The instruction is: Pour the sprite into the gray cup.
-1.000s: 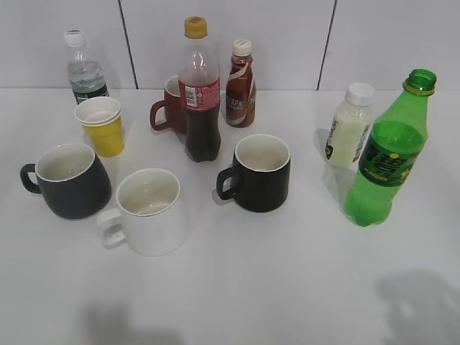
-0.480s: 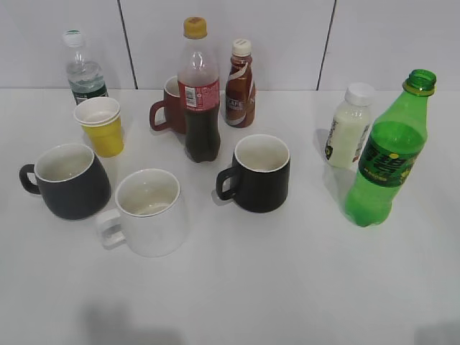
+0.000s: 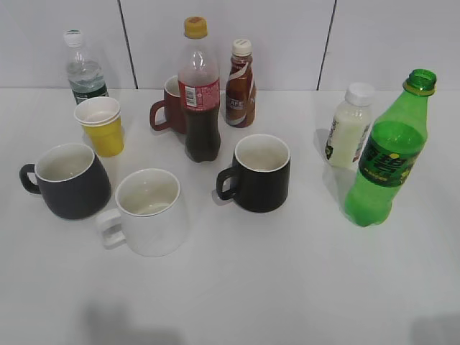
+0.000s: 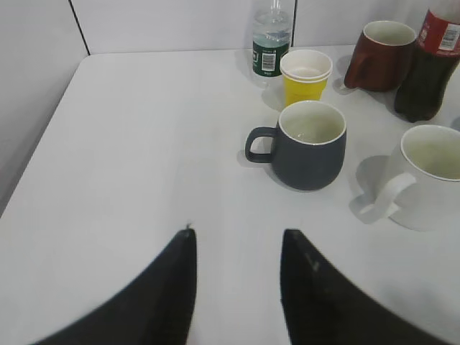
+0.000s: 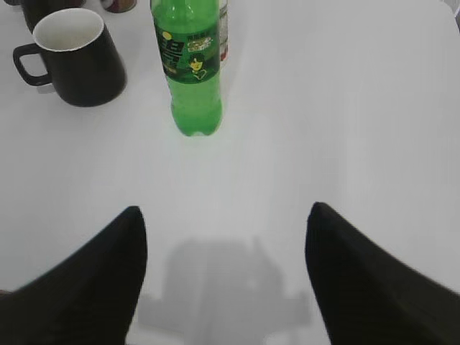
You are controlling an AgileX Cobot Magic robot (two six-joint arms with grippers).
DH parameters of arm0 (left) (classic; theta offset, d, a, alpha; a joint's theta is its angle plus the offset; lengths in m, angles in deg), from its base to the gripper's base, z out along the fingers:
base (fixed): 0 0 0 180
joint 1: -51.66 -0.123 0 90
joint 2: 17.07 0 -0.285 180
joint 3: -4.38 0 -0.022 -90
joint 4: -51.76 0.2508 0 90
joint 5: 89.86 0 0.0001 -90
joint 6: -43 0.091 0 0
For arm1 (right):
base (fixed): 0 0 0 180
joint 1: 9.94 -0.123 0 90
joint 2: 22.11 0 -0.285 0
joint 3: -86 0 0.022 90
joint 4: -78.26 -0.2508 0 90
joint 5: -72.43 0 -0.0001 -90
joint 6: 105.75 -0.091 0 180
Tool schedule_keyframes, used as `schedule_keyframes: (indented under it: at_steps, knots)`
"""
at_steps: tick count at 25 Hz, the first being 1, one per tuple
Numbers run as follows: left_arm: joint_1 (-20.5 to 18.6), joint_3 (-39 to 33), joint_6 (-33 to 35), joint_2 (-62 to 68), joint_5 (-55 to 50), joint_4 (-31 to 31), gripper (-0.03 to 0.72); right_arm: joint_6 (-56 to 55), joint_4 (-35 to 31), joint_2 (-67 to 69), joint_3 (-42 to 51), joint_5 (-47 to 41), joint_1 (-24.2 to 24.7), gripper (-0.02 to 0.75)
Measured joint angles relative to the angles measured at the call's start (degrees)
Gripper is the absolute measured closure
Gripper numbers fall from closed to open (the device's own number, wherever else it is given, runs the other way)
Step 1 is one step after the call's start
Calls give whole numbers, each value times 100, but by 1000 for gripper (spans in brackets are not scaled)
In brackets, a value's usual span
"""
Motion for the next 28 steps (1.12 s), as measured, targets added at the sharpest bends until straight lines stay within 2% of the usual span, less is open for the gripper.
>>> schedule_keyframes:
  at_steps: [5, 12, 28]
  knots:
    - [-57, 0, 5, 0, 5, 0, 379, -4, 0, -5, 0, 4, 95, 241]
    - [-152, 0, 5, 0, 20, -1, 379, -6, 15, -306, 0, 15, 863, 247]
    - [-152, -5, 5, -4, 32, 6, 379, -18, 26, -320, 0, 20, 886, 248]
